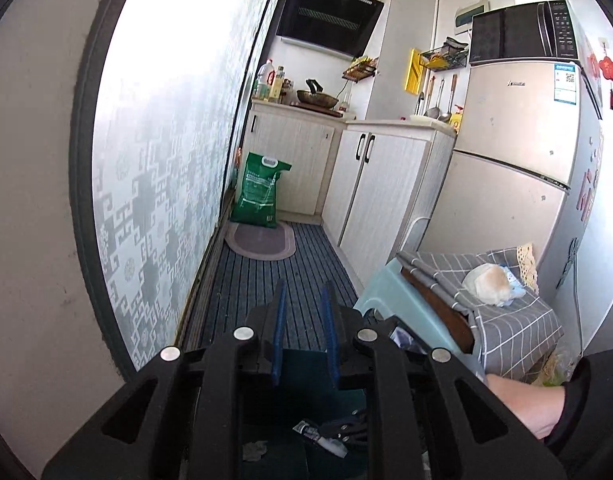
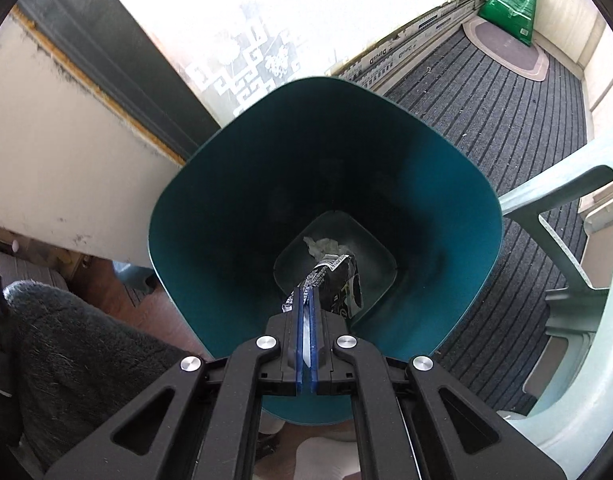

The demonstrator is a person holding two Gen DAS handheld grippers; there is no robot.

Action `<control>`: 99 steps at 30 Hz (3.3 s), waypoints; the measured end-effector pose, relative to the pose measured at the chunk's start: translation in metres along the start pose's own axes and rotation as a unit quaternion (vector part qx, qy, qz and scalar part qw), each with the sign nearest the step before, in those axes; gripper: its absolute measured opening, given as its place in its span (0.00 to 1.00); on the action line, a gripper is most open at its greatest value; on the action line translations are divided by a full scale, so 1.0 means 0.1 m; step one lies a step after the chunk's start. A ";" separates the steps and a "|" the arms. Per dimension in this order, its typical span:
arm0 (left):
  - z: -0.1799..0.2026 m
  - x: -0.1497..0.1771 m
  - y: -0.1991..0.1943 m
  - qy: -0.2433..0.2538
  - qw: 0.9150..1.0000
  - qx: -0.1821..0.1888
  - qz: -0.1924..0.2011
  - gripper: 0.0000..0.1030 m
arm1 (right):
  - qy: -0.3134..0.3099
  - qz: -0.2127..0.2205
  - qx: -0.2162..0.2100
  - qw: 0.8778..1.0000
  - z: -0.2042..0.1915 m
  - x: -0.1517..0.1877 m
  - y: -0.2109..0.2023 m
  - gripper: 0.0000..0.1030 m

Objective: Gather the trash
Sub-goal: 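Open the right tool over the teal bin to drop the dark wrapper, then move both tools back over the stool toward the remaining trash, then grasp the crumpled bread paper with the left tool while the right tool grasps the wipes pack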

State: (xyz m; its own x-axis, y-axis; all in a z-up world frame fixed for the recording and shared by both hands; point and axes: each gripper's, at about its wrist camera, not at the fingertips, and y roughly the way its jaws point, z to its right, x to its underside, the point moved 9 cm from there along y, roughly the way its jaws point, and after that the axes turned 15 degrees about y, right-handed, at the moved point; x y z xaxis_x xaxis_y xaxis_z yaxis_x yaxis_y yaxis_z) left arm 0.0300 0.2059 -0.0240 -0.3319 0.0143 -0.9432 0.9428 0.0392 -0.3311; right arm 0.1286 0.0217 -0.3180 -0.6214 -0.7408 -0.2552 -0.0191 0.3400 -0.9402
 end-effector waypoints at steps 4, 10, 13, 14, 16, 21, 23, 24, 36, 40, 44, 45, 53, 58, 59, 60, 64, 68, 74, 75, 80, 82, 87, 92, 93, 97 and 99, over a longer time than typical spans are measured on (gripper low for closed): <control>0.03 -0.14 -0.08 -0.010 1.000 0.003 0.023 0.18 | -0.002 0.001 0.000 1.000 0.02 0.03 0.01 0.07; 0.06 -0.30 -0.16 -0.013 0.999 0.002 0.048 0.19 | -0.017 0.017 -0.014 1.000 -0.02 0.07 -0.12 0.32; 0.05 -0.38 -0.21 -0.020 0.998 0.000 0.063 0.20 | -0.038 0.041 -0.016 0.998 -0.11 0.06 -0.29 0.26; 0.05 -0.41 -0.24 -0.022 0.997 -0.003 0.069 0.21 | -0.047 0.051 -0.019 0.997 -0.16 0.06 -0.37 0.23; 0.06 -0.47 -0.27 -0.025 0.996 -0.005 0.080 0.22 | -0.075 0.080 -0.014 0.994 -0.27 0.04 -0.56 0.21; 0.13 -0.54 -0.26 -0.033 0.996 0.000 0.088 0.24 | -0.105 0.153 -0.010 0.983 -0.41 0.01 -1.07 0.19; 0.21 -0.56 -0.22 -0.029 0.996 0.003 0.088 0.25 | -0.103 0.183 -0.011 0.978 -0.39 -0.01 -1.30 0.19; 0.25 -0.57 -0.21 -0.025 0.996 0.004 0.088 0.25 | -0.099 0.197 -0.008 0.975 -0.35 -0.02 -1.40 0.19; 0.85 -0.63 0.12 0.001 0.997 0.036 0.070 0.43 | -0.022 0.321 0.020 0.947 0.59 0.02 -2.47 0.19; 1.13 -0.64 0.25 0.016 0.997 0.053 0.059 0.45 | 0.011 0.348 0.028 0.937 0.99 0.13 -2.72 0.26; 1.40 -0.62 0.41 0.032 0.997 0.065 0.040 0.46 | 0.046 0.376 0.040 0.925 1.36 0.27 -2.93 0.35; 1.46 -0.60 0.47 0.035 0.997 0.069 0.032 0.46 | 0.057 0.382 0.042 0.921 1.47 0.31 -2.99 0.36; 1.95 -0.39 0.91 0.051 0.992 0.107 -0.033 0.46 | 0.113 0.402 0.055 0.907 2.10 0.63 -3.14 0.48; 2.21 -0.30 1.13 0.050 0.989 0.123 -0.061 0.46 | 0.128 0.399 0.057 0.906 2.30 0.80 -3.11 0.52; 2.25 -0.27 1.18 0.049 0.988 0.128 -0.068 0.46 | 0.130 0.399 0.058 0.906 2.33 0.83 -3.11 0.53; 2.30 -0.25 1.22 0.047 0.987 0.133 -0.074 0.46 | 0.132 0.399 0.056 0.905 2.36 0.85 -3.10 0.54; 2.48 -0.19 1.38 0.040 0.984 0.150 -0.092 0.46 | 0.137 0.399 0.052 0.905 2.44 0.94 -3.08 0.60; 2.60 -0.13 1.52 0.042 0.981 0.155 -0.106 0.46 | 0.139 0.399 0.051 0.905 2.51 1.01 -3.06 0.64; 2.66 -0.12 1.63 0.047 0.981 0.147 -0.115 0.31 | 0.137 0.395 0.053 0.907 2.58 1.09 -2.98 0.69; 2.66 -0.13 1.63 0.046 0.981 0.147 -0.115 0.28 | 0.137 0.394 0.054 0.907 2.58 1.09 -2.97 0.69; 2.68 -0.15 1.61 0.052 0.982 0.147 -0.108 0.16 | 0.134 0.390 0.055 0.909 2.57 1.09 -2.92 0.73; 2.65 -0.17 1.60 0.047 0.983 0.144 -0.103 0.13 | 0.132 0.391 0.054 0.909 2.54 1.07 -2.92 0.75; 2.55 -0.23 1.52 0.030 0.986 0.142 -0.086 0.11 | 0.127 0.398 0.056 0.907 2.42 0.97 -2.90 0.78; 2.48 -0.26 1.46 0.027 0.986 0.145 -0.079 0.11 | 0.132 0.399 0.073 0.905 2.37 0.84 -2.77 0.78; 2.46 -0.26 1.44 0.029 0.986 0.143 -0.077 0.11 | 0.135 0.399 0.075 0.904 2.37 0.81 -2.74 0.78; 2.37 -0.28 1.38 0.023 0.986 0.147 -0.071 0.11 | 0.154 0.403 0.085 0.898 2.38 0.73 -2.65 0.78; 2.31 -0.29 1.36 0.018 0.987 0.147 -0.068 0.11 | 0.161 0.401 0.088 0.897 2.37 0.68 -2.61 0.78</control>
State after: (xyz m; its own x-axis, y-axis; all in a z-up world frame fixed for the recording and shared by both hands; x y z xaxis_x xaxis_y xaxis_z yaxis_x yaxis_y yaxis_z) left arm 0.1748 -0.0199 -0.0478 -0.4527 0.0650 -0.8893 0.8559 -0.2481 -0.4538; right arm 0.2772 -0.2553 -0.1431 -0.5742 -0.0830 -0.8145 0.6421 0.5716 -0.5109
